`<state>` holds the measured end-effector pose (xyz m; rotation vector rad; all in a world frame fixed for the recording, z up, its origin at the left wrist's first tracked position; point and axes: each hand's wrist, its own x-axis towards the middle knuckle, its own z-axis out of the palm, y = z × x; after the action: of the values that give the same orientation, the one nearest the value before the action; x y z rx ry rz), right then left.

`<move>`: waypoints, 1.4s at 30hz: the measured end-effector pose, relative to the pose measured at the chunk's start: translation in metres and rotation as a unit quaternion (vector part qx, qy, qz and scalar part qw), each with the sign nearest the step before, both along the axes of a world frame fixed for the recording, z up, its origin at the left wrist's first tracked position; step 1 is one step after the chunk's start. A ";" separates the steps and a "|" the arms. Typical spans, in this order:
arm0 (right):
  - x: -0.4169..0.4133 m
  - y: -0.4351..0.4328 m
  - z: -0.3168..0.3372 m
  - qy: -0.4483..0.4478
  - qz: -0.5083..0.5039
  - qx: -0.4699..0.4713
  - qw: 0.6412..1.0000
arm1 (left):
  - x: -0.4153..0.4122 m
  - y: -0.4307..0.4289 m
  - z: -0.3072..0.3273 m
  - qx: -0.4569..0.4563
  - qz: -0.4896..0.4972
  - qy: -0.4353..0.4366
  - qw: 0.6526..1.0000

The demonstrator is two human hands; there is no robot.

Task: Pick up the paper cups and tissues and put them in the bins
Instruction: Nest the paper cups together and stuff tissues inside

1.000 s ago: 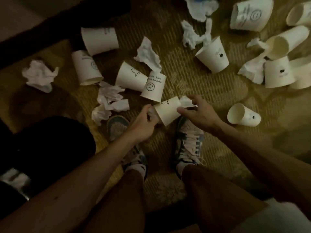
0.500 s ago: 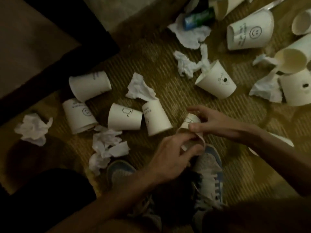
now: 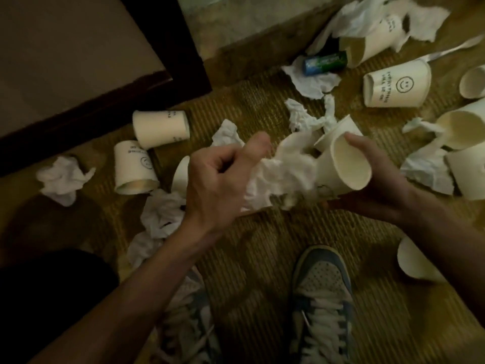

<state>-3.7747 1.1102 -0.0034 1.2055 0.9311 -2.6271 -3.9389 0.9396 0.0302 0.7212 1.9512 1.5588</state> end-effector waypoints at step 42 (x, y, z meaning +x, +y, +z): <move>-0.037 -0.061 -0.013 0.254 -0.014 -0.270 0.929 | -0.019 0.030 -0.003 0.015 0.205 -0.209 0.956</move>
<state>-3.8117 1.0496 -0.0161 0.4198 0.1764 -2.9758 -3.9579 0.9691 0.0275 -0.0248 1.8221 1.8036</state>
